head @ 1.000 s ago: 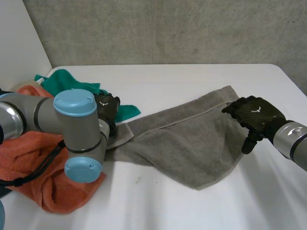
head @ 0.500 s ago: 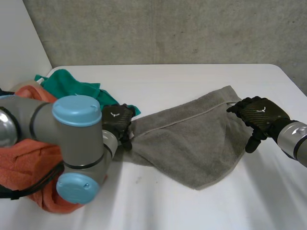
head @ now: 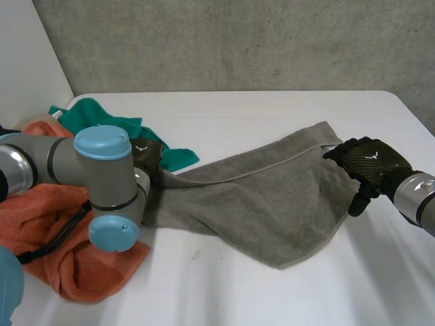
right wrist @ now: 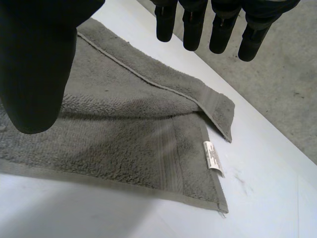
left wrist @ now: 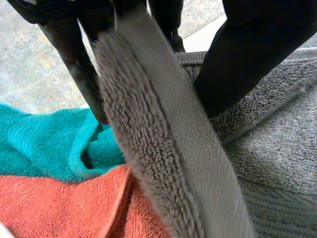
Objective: Fold the laundry.
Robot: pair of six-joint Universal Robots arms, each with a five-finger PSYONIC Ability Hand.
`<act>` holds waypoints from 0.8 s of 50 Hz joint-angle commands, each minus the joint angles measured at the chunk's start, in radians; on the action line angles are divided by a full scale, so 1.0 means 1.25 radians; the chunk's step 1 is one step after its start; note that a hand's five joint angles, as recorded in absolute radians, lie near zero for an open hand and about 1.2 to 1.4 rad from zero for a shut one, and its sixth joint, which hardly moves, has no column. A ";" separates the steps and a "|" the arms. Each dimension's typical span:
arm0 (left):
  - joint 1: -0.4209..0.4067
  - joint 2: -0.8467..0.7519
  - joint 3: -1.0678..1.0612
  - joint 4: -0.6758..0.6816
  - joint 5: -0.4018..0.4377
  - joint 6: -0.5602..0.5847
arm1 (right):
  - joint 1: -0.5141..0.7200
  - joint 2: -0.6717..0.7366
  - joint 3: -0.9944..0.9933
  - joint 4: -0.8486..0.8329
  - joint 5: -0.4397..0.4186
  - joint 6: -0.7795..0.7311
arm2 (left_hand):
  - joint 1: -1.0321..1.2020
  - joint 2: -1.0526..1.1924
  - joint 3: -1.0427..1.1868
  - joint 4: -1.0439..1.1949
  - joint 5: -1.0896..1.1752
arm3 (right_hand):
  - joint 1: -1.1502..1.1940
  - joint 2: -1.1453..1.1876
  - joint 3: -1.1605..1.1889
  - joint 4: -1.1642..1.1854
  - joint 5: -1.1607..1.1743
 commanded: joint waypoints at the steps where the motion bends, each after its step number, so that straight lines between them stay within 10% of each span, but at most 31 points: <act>1: 0.004 0.074 -0.010 -0.017 0.028 0.003 | -0.001 0.029 -0.068 -0.011 0.003 0.004 | 0.178 0.177 0.186 0.180 0.193 | -0.060 -0.051 -0.045 -0.051 -0.042; 18: -0.051 0.518 -0.087 -0.030 0.261 0.005 | 0.056 0.368 -0.667 0.099 -0.079 0.162 | 0.178 0.177 0.186 0.180 0.193 | -0.060 -0.051 -0.045 -0.051 -0.042; 40: -0.089 0.698 -0.175 0.007 0.306 0.001 | 0.184 0.590 -0.726 -0.101 -0.115 0.384 | 0.178 0.177 0.186 0.180 0.193 | -0.056 -0.046 -0.040 -0.046 -0.037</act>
